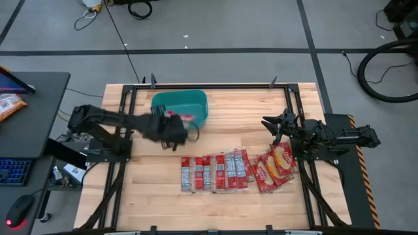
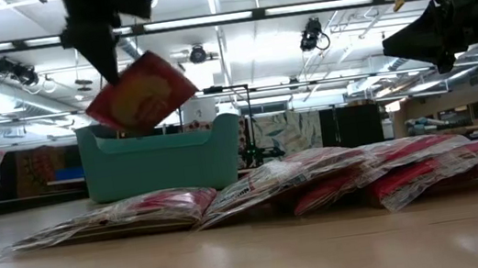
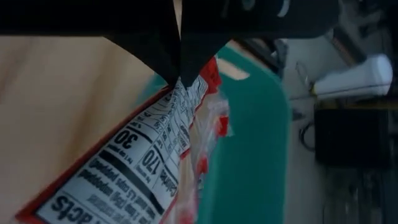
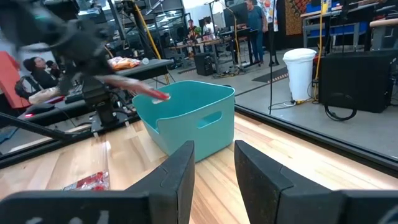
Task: Sort popcorn bags into baskets
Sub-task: Put the popcorn bag into the green bin
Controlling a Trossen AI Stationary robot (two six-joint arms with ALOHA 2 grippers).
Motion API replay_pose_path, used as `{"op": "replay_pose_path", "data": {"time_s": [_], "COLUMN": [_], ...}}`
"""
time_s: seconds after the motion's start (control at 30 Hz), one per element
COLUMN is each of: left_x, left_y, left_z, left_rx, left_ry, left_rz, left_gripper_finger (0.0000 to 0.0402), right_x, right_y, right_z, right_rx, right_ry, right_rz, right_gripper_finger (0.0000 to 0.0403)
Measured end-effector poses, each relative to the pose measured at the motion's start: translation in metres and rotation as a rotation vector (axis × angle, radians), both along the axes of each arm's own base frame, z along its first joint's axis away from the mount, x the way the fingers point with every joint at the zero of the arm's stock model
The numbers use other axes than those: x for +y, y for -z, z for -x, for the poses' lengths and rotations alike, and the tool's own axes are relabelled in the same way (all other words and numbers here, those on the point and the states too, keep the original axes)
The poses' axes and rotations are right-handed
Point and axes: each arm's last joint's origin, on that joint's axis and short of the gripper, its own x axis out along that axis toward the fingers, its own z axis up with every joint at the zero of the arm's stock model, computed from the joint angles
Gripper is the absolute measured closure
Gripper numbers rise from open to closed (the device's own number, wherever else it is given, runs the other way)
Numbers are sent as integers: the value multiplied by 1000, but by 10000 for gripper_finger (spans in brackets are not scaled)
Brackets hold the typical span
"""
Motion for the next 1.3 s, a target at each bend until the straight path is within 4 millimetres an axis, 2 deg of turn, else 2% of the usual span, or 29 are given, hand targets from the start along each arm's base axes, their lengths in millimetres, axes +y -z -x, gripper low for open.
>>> {"op": "replay_pose_path", "data": {"time_s": [0.17,0.33,0.47,0.63,0.77,0.93,1.03,1.1,1.2,1.3], "left_x": [48,84,102,112,112,110,103,93,67,36], "left_y": [8,32,45,48,50,52,52,51,50,50], "left_z": [1,2,2,0,-3,-6,-11,-16,-26,-35], "left_rx": [50,11,-28,-75,-103,-122,-164,-201,-216,-188], "left_ry": [-77,-123,-127,-118,-115,-131,-79,27,289,505], "left_rz": [-1,103,101,99,127,136,226,356,556,545], "left_gripper_finger": [401,401,401,401,377,302,266,253,249,253], "right_x": [0,0,0,0,0,0,0,0,0,0], "right_y": [0,0,0,0,0,0,0,0,0,0], "right_z": [0,0,0,0,0,0,0,0,0,0], "right_rx": [0,0,0,0,-1,0,-1,-1,-1,0], "right_ry": [-1,0,-1,0,-1,0,0,-1,0,0], "right_rz": [0,0,0,0,0,0,0,0,0,0], "right_gripper_finger": [284,284,284,285,285,285,284,284,284,284]}}
